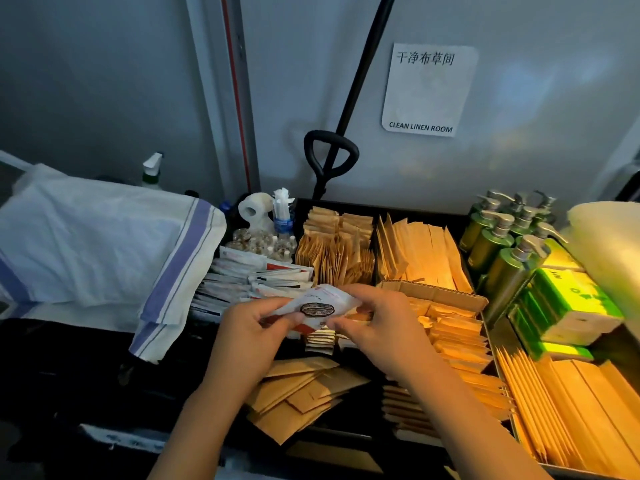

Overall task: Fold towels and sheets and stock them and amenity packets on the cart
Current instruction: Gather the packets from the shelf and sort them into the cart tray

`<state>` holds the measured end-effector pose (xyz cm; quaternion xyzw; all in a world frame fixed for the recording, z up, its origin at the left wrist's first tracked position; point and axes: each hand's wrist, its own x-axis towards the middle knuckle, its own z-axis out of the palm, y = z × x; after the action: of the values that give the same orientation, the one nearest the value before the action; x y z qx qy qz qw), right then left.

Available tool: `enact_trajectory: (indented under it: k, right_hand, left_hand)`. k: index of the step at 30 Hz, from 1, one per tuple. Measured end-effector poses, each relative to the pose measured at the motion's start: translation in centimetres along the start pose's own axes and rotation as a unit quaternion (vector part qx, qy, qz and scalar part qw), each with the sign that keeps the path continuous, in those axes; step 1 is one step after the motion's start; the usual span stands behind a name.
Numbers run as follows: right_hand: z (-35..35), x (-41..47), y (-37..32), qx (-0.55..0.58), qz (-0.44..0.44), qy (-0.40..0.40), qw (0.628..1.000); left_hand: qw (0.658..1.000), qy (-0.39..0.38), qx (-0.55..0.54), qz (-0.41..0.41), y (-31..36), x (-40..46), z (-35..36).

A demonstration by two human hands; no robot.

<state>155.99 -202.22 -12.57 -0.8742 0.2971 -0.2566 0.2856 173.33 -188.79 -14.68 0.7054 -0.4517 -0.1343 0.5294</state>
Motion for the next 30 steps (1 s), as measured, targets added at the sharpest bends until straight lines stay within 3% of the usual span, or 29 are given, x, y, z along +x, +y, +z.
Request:
enact_trajectory:
  k: [4,14,17,23,30]
  right_hand:
    - [0.9,1.3,-0.4,0.014,-0.018,0.017,1.0]
    - [0.9,5.5,-4.1,-0.065,-0.141,0.092,0.984]
    - [1.3,6.8,-4.3,-0.049,-0.129,0.094,0.986]
    - [3.4,7.7,-2.6,-0.065,-0.083,0.025,0.994]
    - [4.1,8.1,-2.0,-0.082,-0.066,0.019,0.994]
  left_hand:
    - [1.0,-0.001,-0.028,-0.005,-0.1,0.9,-0.9]
    - [0.996,0.081,0.008,0.041,0.0,5.2,-3.9]
    - [0.995,0.082,-0.008,0.05,-0.7,6.8,-4.0]
    - [0.999,0.044,-0.004,0.022,-4.1,7.9,-3.3]
    - [1.0,0.022,0.0,0.016,-5.0,8.4,-3.1]
